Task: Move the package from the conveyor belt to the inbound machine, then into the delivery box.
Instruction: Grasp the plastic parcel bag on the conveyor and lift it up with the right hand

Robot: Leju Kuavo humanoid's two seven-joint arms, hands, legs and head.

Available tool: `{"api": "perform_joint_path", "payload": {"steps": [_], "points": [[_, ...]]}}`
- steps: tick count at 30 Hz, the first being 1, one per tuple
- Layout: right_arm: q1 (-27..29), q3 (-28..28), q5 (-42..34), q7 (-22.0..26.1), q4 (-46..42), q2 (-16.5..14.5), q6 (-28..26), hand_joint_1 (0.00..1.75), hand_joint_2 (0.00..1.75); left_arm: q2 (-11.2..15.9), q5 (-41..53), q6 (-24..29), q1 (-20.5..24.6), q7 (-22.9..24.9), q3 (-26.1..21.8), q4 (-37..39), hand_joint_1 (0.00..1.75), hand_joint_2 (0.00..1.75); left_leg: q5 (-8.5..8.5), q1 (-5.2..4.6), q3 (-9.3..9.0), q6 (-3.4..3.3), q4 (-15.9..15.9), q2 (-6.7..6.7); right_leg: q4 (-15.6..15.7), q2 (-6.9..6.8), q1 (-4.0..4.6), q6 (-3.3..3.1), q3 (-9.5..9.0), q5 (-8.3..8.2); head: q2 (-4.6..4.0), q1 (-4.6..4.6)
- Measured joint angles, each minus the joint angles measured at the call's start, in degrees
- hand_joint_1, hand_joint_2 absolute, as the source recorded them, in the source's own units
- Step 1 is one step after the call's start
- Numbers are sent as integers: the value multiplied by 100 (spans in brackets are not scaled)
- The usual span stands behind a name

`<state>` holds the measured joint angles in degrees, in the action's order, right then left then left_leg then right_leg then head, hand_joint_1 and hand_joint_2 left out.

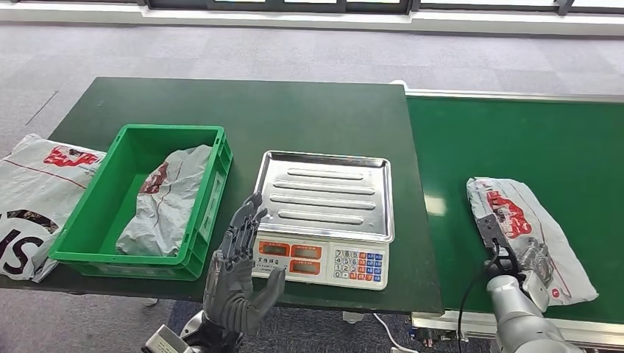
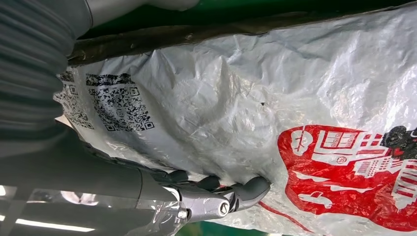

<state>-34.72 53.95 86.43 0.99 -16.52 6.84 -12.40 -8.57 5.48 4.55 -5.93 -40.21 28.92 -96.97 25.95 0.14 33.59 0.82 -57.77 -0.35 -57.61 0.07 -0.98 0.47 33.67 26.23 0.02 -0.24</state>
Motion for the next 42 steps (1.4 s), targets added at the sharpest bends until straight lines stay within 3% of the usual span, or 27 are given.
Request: {"api": "perform_joint_path", "payload": {"steps": [2,21,28,35,42], "points": [[4,-11,1,-2,0,-7,14,175,175,0,1,-10,1,0,0,8,0,175,0,0,-5,0,0,0,0,0,0,0,-5,0,0,0],[36,-142,-9,19,0,-27,-35,175,175,-9,63,-125,13,1,-10,49,0,175,-1,0,-3,-5,0,-8,0,-10,-1,6,-10,4,0,0],[42,-149,-135,250,-1,-74,-762,175,175,-33,138,-190,15,1,-48,54,0,175,-1,0,2,-6,0,-9,0,-11,-3,6,-8,4,0,0],[6,-145,-821,1670,-255,-269,-2544,175,175,-67,205,-198,11,1,-103,57,0,175,-1,0,8,-6,0,-6,0,-8,-4,6,-2,4,0,0],[1,-276,-1102,2338,-1037,-765,-2748,175,175,-85,225,-199,14,1,-136,72,0,175,-4,1,9,-2,1,-5,-1,-4,-2,6,5,4,0,1]]}}
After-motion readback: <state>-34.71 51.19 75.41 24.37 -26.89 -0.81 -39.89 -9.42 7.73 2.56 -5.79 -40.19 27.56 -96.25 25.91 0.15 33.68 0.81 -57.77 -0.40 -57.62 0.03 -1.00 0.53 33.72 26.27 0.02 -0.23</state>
